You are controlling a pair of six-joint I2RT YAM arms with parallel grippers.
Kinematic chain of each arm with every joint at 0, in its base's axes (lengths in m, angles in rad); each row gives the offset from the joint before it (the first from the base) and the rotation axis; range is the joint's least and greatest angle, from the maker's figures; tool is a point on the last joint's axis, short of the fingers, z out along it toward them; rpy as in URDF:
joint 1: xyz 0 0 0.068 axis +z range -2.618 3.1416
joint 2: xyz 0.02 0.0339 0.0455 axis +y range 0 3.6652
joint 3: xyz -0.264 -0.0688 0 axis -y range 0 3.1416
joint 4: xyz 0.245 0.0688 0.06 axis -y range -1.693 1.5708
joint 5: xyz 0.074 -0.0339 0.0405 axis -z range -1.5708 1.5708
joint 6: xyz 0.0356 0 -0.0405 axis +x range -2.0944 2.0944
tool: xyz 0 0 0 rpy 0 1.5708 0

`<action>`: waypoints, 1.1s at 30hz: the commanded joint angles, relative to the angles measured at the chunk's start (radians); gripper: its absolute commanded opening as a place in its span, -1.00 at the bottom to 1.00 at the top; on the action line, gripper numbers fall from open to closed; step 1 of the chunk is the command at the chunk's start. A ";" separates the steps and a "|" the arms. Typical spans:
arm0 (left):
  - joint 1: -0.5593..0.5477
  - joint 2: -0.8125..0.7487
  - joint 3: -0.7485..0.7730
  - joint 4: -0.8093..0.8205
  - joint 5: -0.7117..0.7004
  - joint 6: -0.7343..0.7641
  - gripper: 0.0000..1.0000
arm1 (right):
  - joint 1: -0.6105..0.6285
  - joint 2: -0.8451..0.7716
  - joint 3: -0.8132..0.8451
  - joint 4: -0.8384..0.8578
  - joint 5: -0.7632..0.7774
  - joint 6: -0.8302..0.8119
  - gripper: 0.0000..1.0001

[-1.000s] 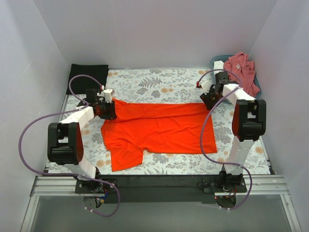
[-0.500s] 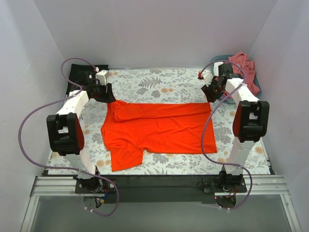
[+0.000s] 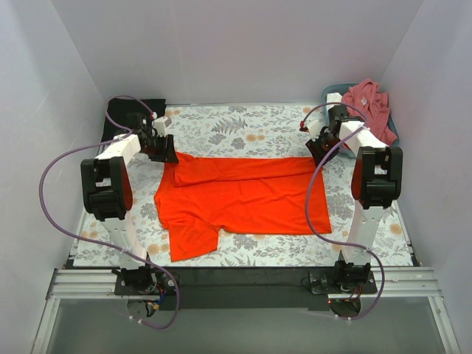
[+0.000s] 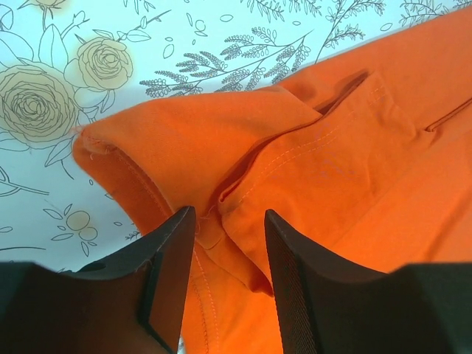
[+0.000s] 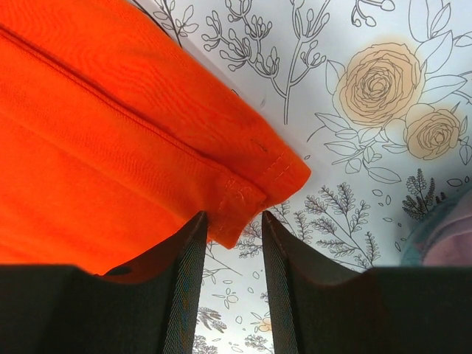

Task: Fold and stack the t-shirts
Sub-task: Fold the tshirt

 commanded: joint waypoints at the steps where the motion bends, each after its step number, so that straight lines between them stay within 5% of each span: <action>1: -0.005 -0.007 0.035 -0.009 0.013 0.017 -0.17 | -0.002 -0.008 0.029 -0.015 -0.008 -0.001 -0.17; 30: -0.033 0.070 0.074 -0.027 -0.034 0.008 -0.29 | -0.006 -0.026 0.049 -0.035 -0.009 0.001 -0.21; 33: -0.031 0.052 0.075 -0.033 -0.011 0.013 -0.53 | -0.006 -0.028 0.050 -0.038 -0.009 0.001 -0.21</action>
